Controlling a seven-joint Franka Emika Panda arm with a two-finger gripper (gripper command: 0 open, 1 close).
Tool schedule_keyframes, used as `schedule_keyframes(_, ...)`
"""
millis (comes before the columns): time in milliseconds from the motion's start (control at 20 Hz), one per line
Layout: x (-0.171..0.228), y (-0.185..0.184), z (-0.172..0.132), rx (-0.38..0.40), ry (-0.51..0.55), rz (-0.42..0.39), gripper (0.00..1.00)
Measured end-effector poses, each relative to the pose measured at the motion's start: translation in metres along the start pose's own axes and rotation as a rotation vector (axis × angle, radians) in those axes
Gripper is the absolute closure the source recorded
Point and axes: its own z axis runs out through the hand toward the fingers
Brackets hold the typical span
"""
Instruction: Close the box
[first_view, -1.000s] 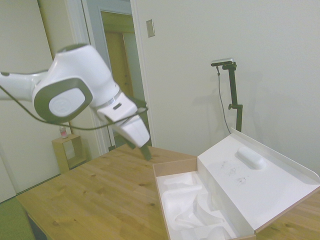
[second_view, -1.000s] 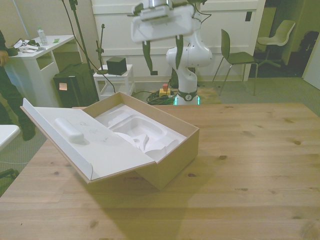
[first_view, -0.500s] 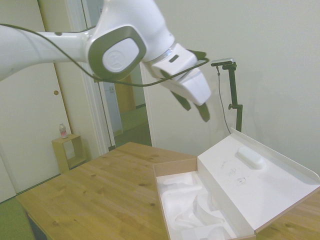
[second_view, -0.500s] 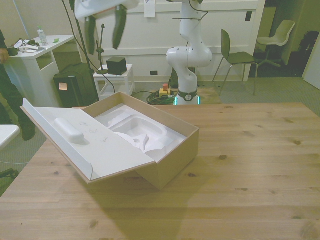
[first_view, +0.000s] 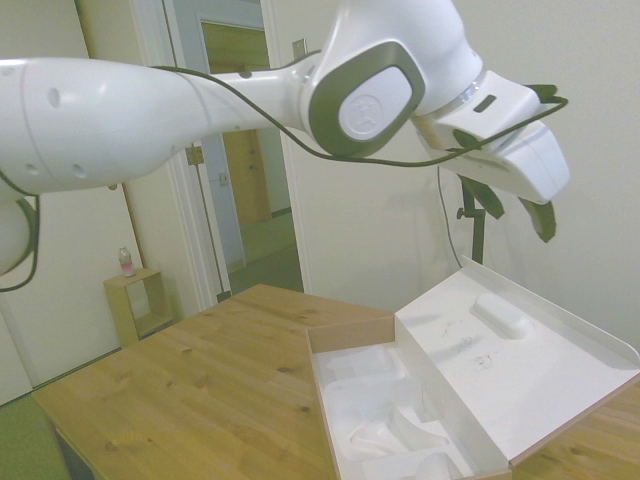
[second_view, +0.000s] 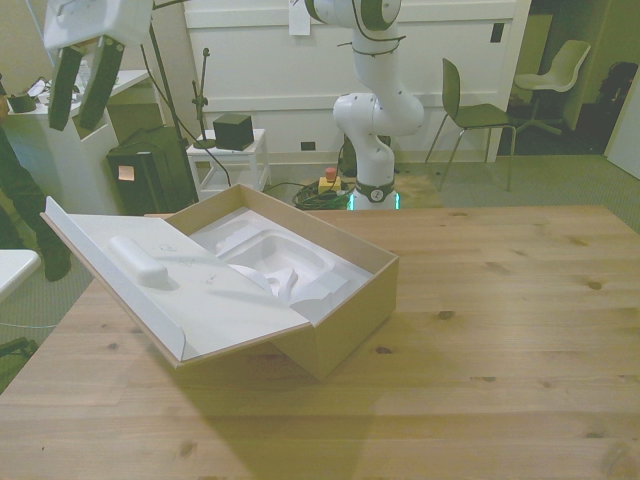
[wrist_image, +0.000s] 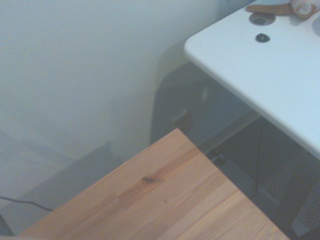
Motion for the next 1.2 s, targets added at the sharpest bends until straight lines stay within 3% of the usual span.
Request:
schedule_keyframes(350, 0.035, 0.003, 0.043, -0.032, 0.059, 0.023, 0.00)
schedule_keyframes(800, 0.049, 0.033, 0.137, -0.112, 0.017, 0.043, 0.00)
schedule_keyframes(1200, 0.002, 0.021, 0.179, -0.118, -0.184, 0.045, 0.00)
